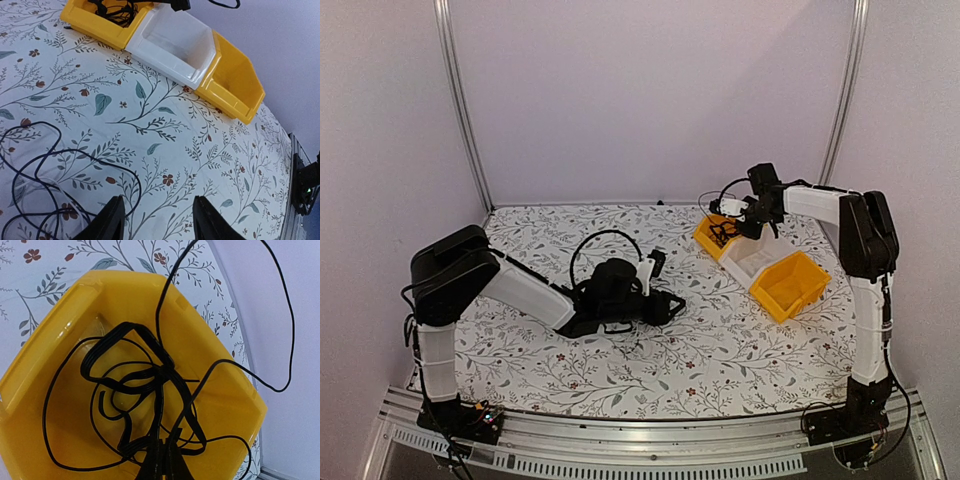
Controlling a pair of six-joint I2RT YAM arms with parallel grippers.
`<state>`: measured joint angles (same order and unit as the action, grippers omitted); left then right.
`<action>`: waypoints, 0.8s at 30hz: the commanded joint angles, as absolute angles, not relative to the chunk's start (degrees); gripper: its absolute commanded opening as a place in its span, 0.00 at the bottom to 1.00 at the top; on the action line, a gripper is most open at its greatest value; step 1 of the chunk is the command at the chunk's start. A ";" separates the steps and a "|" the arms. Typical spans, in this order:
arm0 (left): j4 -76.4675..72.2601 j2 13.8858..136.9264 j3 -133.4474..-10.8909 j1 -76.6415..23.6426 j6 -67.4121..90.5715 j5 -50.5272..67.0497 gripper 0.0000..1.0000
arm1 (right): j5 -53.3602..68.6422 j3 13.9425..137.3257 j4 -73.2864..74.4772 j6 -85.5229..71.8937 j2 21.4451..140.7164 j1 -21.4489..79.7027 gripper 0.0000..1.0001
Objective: Untangle the cables
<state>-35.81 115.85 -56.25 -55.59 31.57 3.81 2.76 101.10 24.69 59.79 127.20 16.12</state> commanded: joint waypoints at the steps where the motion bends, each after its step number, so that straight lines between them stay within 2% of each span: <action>1: -34.98 115.60 -58.21 -55.02 31.04 3.50 0.46 | 4.81 103.82 28.15 58.47 127.72 16.33 0.16; 4: -32.22 114.94 -61.65 -53.91 31.12 2.64 0.47 | 5.88 103.65 29.19 56.81 125.62 16.32 0.35; 9: -30.51 114.57 -67.27 -51.99 29.59 0.60 0.51 | 9.08 100.91 31.14 54.07 118.69 16.28 0.49; 17: -23.73 124.94 -85.58 -46.68 27.88 2.78 0.53 | 15.70 91.09 30.04 43.16 103.51 15.12 0.56; 24: -20.74 138.19 -104.38 -43.22 26.85 5.78 0.55 | 23.31 68.08 15.92 30.81 87.55 12.92 0.59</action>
